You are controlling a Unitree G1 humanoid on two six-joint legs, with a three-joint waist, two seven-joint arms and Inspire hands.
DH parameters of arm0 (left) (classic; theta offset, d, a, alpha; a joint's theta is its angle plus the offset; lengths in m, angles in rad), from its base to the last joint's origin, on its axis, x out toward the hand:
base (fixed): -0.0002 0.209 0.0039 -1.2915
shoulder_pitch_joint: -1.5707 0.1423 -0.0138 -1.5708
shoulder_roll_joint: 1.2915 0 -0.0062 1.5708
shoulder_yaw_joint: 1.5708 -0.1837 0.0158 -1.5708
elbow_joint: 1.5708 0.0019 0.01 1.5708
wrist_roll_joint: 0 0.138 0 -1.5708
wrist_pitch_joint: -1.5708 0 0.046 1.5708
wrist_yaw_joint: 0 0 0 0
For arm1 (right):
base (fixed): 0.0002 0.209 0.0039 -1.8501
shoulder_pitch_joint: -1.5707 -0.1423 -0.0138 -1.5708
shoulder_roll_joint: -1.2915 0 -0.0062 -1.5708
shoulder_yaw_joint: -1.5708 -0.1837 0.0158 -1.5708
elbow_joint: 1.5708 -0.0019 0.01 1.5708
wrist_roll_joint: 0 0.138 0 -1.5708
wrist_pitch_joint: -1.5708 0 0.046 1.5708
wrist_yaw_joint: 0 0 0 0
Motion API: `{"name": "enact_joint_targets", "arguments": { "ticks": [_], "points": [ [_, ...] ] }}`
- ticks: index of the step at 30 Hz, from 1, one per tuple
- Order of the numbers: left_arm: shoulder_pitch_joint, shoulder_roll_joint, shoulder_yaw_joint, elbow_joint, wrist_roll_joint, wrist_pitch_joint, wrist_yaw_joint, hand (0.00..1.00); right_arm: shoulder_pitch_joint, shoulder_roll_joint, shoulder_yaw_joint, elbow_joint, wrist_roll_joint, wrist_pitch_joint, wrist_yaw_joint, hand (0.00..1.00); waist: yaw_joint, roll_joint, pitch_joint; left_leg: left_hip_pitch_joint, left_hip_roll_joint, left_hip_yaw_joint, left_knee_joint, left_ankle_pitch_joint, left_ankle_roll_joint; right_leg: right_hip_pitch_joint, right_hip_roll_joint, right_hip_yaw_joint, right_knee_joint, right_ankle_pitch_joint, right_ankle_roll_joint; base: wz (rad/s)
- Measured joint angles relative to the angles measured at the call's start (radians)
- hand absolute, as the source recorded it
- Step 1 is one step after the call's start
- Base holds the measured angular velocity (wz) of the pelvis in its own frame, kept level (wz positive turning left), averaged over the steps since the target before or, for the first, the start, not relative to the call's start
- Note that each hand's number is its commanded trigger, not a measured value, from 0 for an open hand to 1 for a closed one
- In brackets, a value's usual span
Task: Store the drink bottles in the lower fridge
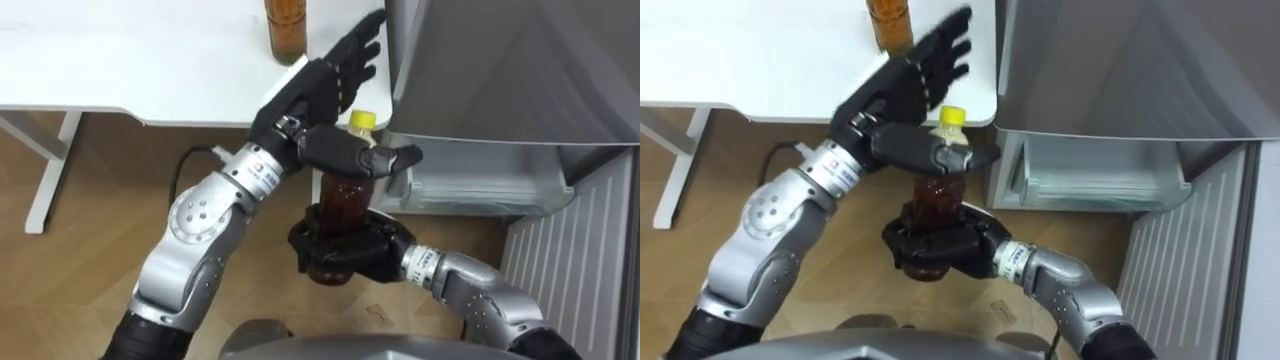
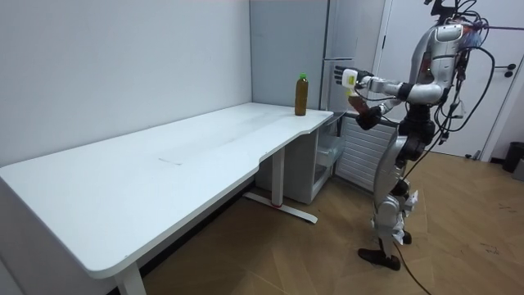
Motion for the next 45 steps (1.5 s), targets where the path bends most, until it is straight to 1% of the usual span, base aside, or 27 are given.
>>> {"name": "enact_joint_targets", "arguments": {
  "ticks": [5, 9, 12, 13, 15, 17, 19, 20, 22, 23, 25, 26, 28, 29, 31, 32, 33, 34, 35, 37, 38, 39, 40, 41, 43, 44, 45],
  "points": [
    [-0.015, 0.000, 0.009, -0.070, -0.015, -0.005, 0.004, 0.00, 0.024, -0.012, 0.000, 0.002, 0.000, 0.000, -0.002, 1.00, 0.009, 0.001, -0.0002, 0.003, 0.000, 0.001, 0.000, 0.000, 0.000, 0.003, 0.000, 0.000, -0.002, 0.000, 0.000, 0.00],
    [-0.023, 0.000, 0.051, -0.113, -0.016, -0.015, 0.019, 0.00, 0.041, -0.016, -0.003, 0.002, -0.010, 0.008, -0.018, 1.00, 0.009, 0.008, 0.0000, 0.011, 0.000, 0.001, -0.001, 0.000, 0.000, 0.010, 0.000, 0.000, -0.003, 0.000, 0.000, 0.00],
    [-0.026, -0.010, 0.088, -0.116, -0.016, -0.032, 0.040, 0.00, 0.042, -0.015, -0.013, 0.002, -0.014, 0.009, -0.027, 1.00, 0.009, 0.018, -0.0001, 0.023, 0.000, 0.001, -0.008, 0.000, 0.000, 0.020, 0.000, 0.000, -0.003, 0.000, 0.000, 0.00],
    [-0.026, -0.022, 0.103, -0.120, -0.015, -0.035, 0.046, 0.00, 0.042, -0.013, -0.029, 0.002, -0.024, 0.009, -0.027, 1.00, 0.009, 0.023, 0.0003, 0.024, 0.000, 0.001, -0.009, 0.000, 0.000, 0.020, 0.000, 0.000, -0.003, 0.000, 0.000, 0.00],
    [-0.026, -0.030, 0.128, -0.131, -0.014, -0.042, 0.064, 0.00, 0.044, -0.009, -0.055, 0.002, -0.051, 0.009, -0.033, 1.00, 0.009, 0.026, -0.0003, 0.023, 0.000, 0.000, -0.009, 0.000, -0.001, 0.019, 0.000, 0.000, -0.003, 0.000, 0.000, 0.00],
    [-0.026, -0.028, 0.152, -0.149, -0.014, -0.053, 0.088, 0.00, 0.049, -0.011, -0.076, 0.002, -0.061, 0.009, -0.038, 1.00, 0.009, 0.026, -0.0004, 0.023, 0.000, -0.001, -0.008, 0.001, -0.001, 0.019, 0.001, 0.000, -0.002, 0.000, 0.001, 0.00],
    [-0.026, -0.026, 0.205, -0.196, -0.009, -0.071, 0.115, 0.00, 0.070, -0.010, -0.114, 0.000, -0.061, 0.008, -0.042, 1.00, 0.023, 0.026, -0.0005, 0.025, 0.000, 0.004, -0.008, 0.001, -0.001, 0.018, 0.001, 0.005, -0.003, 0.000, 0.001, -0.06],
    [-0.026, -0.025, 0.220, -0.207, -0.008, -0.082, 0.125, 0.00, 0.078, -0.010, -0.124, 0.000, -0.061, 0.007, -0.044, 1.00, 0.027, 0.026, -0.0005, 0.028, 0.000, 0.006, -0.009, 0.001, -0.001, 0.020, 0.001, 0.006, -0.003, 0.000, 0.001, -0.06],
    [-0.026, -0.021, 0.283, -0.251, -0.001, -0.129, 0.175, 0.00, 0.102, -0.009, -0.143, 0.001, -0.081, -0.013, -0.054, 1.00, 0.051, 0.025, 0.0000, 0.046, 0.000, 0.009, -0.021, 0.001, -0.002, 0.031, 0.001, 0.009, -0.005, 0.000, 0.001, -0.05],
    [-0.027, -0.019, 0.300, -0.259, 0.006, -0.142, 0.190, 0.00, 0.106, -0.007, -0.147, 0.001, -0.097, -0.016, -0.055, 1.00, 0.056, 0.025, -0.0001, 0.052, 0.000, 0.009, -0.021, 0.001, -0.002, 0.035, 0.001, 0.009, -0.006, 0.000, 0.001, 0.00],
    [-0.029, -0.016, 0.370, -0.280, 0.014, -0.187, 0.252, 0.00, 0.107, -0.002, -0.151, 0.001, -0.133, -0.019, -0.055, 1.00, 0.071, 0.026, -0.0006, 0.062, 0.000, 0.008, -0.023, 0.001, -0.003, 0.045, 0.001, 0.004, -0.016, -0.001, 0.001, 0.00],
    [-0.030, -0.017, 0.388, -0.285, 0.015, -0.196, 0.268, 0.00, 0.109, 0.002, -0.154, 0.001, -0.139, -0.024, -0.055, 1.00, 0.077, 0.026, -0.0005, 0.063, 0.000, 0.008, -0.023, 0.001, -0.003, 0.048, 0.002, 0.005, -0.020, -0.001, 0.001, 0.00],
    [-0.032, -0.017, 0.470, -0.296, 0.036, -0.215, 0.322, 0.00, 0.139, 0.018, -0.190, 0.001, -0.161, -0.041, -0.055, 1.00, 0.104, 0.029, -0.0008, 0.066, -0.001, 0.001, -0.022, 0.001, -0.003, 0.058, 0.002, 0.000, -0.021, 0.000, 0.001, 0.08],
    [-0.032, -0.017, 0.492, -0.300, 0.037, -0.219, 0.339, 0.00, 0.150, 0.025, -0.200, 0.001, -0.164, -0.046, -0.055, 1.00, 0.114, 0.030, -0.0012, 0.067, -0.001, 0.001, -0.023, 0.001, -0.003, 0.059, 0.002, -0.001, -0.022, 0.000, 0.001, 0.06],
    [-0.032, -0.018, 0.585, -0.310, 0.060, -0.250, 0.424, 0.00, 0.190, 0.041, -0.229, 0.001, -0.170, -0.051, -0.057, 1.00, 0.141, 0.035, 0.0005, 0.074, -0.004, -0.002, -0.031, 0.001, -0.003, 0.073, 0.001, -0.005, -0.031, 0.000, 0.001, 0.04],
    [-0.032, -0.018, 0.602, -0.310, 0.070, -0.259, 0.446, 0.00, 0.197, 0.041, -0.231, 0.001, -0.170, -0.051, -0.057, 1.00, 0.145, 0.037, 0.0002, 0.075, -0.005, -0.003, -0.030, 0.001, -0.003, 0.072, 0.001, -0.007, -0.034, 0.000, 0.001, 0.08],
    [-0.034, -0.017, 0.640, -0.310, 0.083, -0.277, 0.491, 0.00, 0.209, 0.044, -0.235, 0.001, -0.172, -0.051, -0.059, 1.00, 0.156, 0.040, -0.0008, 0.072, -0.005, -0.008, -0.030, 0.001, -0.003, 0.072, 0.001, -0.012, -0.034, 0.000, 0.001, 0.08],
    [-0.035, -0.011, 0.676, -0.310, 0.085, -0.287, 0.536, 0.00, 0.218, 0.044, -0.238, 0.001, -0.172, -0.051, -0.063, 1.00, 0.169, 0.045, -0.0040, 0.069, -0.006, -0.011, -0.029, 0.001, -0.003, 0.071, 0.001, -0.013, -0.034, -0.001, 0.001, 0.07],
    [-0.035, -0.008, 0.694, -0.310, 0.085, -0.290, 0.559, 0.00, 0.221, 0.044, -0.242, 0.001, -0.172, -0.050, -0.067, 1.00, 0.172, 0.047, -0.0053, 0.066, -0.006, -0.012, -0.028, 0.001, -0.003, 0.071, 0.001, -0.014, -0.035, -0.001, 0.001, 0.09],
    [-0.034, -0.008, 0.751, -0.309, 0.073, -0.297, 0.649, 0.00, 0.223, 0.042, -0.253, 0.001, -0.173, -0.050, -0.085, 1.00, 0.179, 0.058, -0.0089, 0.061, -0.008, -0.022, -0.021, 0.001, -0.003, 0.071, 0.001, -0.022, -0.040, -0.002, 0.002, 0.11],
    [-0.033, -0.008, 0.762, -0.308, 0.073, -0.298, 0.667, 0.00, 0.223, 0.042, -0.255, 0.001, -0.173, -0.050, -0.087, 1.00, 0.184, 0.059, -0.0108, 0.061, -0.009, -0.023, -0.021, 0.002, -0.004, 0.073, 0.001, -0.022, -0.042, -0.003, 0.002, 0.06],
    [-0.028, -0.008, 0.782, -0.306, 0.064, -0.300, 0.695, 0.00, 0.226, 0.038, -0.258, 0.000, -0.173, -0.050, -0.088, 1.00, 0.195, 0.061, -0.0156, 0.063, -0.011, -0.023, -0.023, 0.003, -0.004, 0.078, 0.001, -0.021, -0.053, -0.003, 0.002, 0.04],
    [-0.022, -0.008, 0.804, -0.295, 0.028, -0.311, 0.713, 0.00, 0.231, 0.036, -0.264, -0.003, -0.173, -0.049, -0.091, 1.00, 0.204, 0.059, -0.0151, 0.066, -0.013, -0.025, -0.026, 0.003, -0.004, 0.082, 0.000, -0.023, -0.054, -0.004, 0.003, 0.03],
    [-0.015, -0.008, 0.818, -0.288, 0.016, -0.317, 0.722, 0.00, 0.234, 0.036, -0.264, -0.009, -0.173, -0.047, -0.097, 1.00, 0.206, 0.059, -0.0151, 0.071, -0.014, -0.025, -0.030, 0.004, -0.003, 0.084, -0.001, -0.023, -0.054, -0.005, 0.003, 0.00],
    [0.004, -0.008, 0.862, -0.209, 0.001, -0.333, 0.773, 0.00, 0.238, 0.034, -0.269, -0.021, -0.166, -0.046, -0.122, 1.00, 0.214, 0.056, -0.0181, 0.095, -0.021, -0.021, -0.051, 0.013, -0.002, 0.092, -0.008, -0.022, -0.053, -0.009, 0.006, -0.02],
    [0.004, -0.008, 0.867, -0.181, -0.002, -0.332, 0.786, 0.00, 0.238, 0.034, -0.273, -0.021, -0.165, -0.046, -0.129, 1.00, 0.220, 0.055, -0.0181, 0.097, -0.021, -0.021, -0.052, 0.014, -0.002, 0.094, -0.008, -0.022, -0.053, -0.009, 0.006, 0.00],
    [0.005, -0.008, 0.870, -0.128, -0.016, -0.330, 0.813, 0.00, 0.238, 0.035, -0.278, -0.025, -0.164, -0.046, -0.148, 1.00, 0.226, 0.052, -0.0186, 0.098, -0.022, -0.021, -0.053, 0.014, -0.002, 0.096, -0.009, -0.022, -0.055, -0.009, 0.006, 0.00]
  ]
}}
